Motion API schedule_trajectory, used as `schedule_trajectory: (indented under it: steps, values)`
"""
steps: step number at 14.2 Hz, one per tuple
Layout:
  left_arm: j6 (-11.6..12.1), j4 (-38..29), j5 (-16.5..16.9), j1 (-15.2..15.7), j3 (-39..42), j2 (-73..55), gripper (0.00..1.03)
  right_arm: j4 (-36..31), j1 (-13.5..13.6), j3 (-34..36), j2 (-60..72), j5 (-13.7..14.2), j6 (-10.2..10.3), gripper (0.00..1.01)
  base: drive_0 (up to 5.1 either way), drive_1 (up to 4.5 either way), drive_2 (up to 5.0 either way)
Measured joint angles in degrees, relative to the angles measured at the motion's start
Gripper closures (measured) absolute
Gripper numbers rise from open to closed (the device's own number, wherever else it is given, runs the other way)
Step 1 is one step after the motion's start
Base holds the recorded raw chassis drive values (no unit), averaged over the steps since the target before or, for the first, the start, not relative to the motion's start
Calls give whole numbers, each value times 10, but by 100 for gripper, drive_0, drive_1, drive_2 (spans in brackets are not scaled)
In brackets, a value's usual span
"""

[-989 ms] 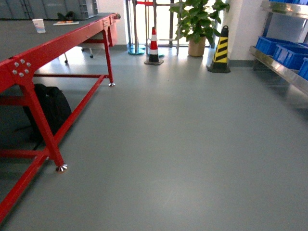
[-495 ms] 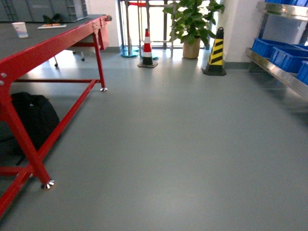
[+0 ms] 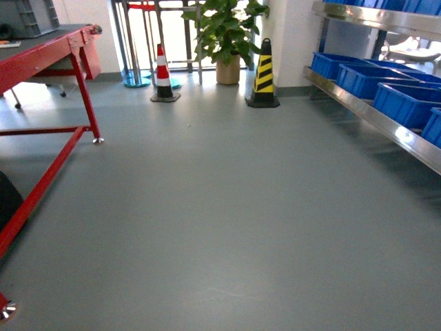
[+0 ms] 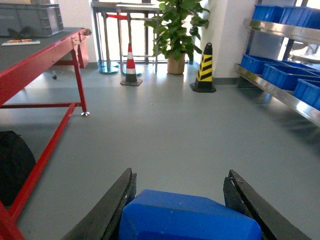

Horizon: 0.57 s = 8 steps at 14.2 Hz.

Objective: Sort blue parts and orange caps into right shelf containers

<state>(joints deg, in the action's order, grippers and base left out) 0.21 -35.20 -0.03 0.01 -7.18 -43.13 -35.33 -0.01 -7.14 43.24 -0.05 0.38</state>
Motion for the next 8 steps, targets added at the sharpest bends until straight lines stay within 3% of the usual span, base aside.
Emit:
schedule_trajectory:
  steps: [8]
  values:
    - [0, 0, 0, 0, 0, 1, 58, 0, 0, 0, 0, 0, 0, 58, -172, -172, -172]
